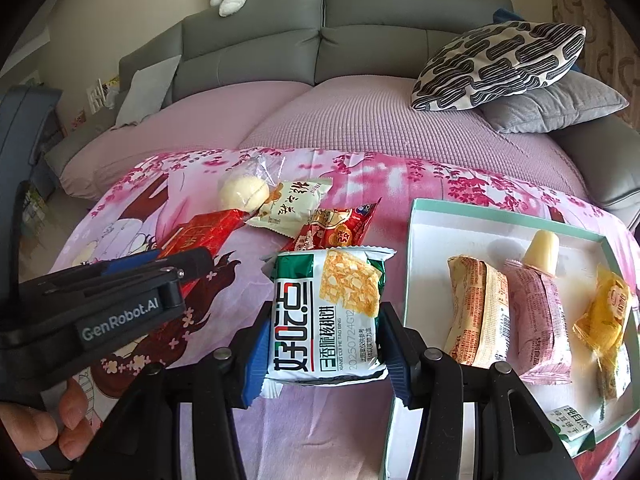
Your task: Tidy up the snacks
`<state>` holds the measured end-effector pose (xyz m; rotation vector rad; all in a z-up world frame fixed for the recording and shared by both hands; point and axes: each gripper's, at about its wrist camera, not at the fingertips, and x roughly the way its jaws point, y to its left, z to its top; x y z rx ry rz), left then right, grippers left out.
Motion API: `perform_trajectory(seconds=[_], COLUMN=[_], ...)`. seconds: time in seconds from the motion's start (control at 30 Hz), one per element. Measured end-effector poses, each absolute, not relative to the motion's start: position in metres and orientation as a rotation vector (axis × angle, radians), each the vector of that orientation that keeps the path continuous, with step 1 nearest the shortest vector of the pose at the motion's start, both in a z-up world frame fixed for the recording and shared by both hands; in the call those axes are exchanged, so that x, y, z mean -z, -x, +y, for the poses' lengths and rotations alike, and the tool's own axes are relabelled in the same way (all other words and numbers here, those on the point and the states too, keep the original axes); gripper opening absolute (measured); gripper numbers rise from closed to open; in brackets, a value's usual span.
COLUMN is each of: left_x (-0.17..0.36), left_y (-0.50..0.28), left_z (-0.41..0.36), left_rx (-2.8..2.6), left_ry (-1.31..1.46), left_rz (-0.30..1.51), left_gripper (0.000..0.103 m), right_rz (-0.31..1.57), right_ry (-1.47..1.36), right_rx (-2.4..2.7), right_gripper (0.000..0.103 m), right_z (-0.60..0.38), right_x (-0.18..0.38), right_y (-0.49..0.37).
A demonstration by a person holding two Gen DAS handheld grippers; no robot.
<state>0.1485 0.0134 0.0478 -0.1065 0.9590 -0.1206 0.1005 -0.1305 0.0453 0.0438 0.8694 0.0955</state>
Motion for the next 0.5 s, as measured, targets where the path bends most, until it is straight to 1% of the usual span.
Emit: perform_trajectory(seconds=[0.23,0.5], left_x=[-0.065,-0.073], left_y=[-0.141,-0.138], left_z=[0.011,-0.002], left_rx=[0.128,0.148], left_ry=[0.115,0.1], left_rz=[0.912,0.89], left_gripper=[0.047,0.047], right_rz=[0.862,0.844], right_ry=[-0.054,-0.082], right_rx=[-0.096,-0.07], right_gripper=[0.053,0.053], right_z=[-0.136,-0.153], right_x=[-0.051,-0.057], right_y=[-0.096,-0.093])
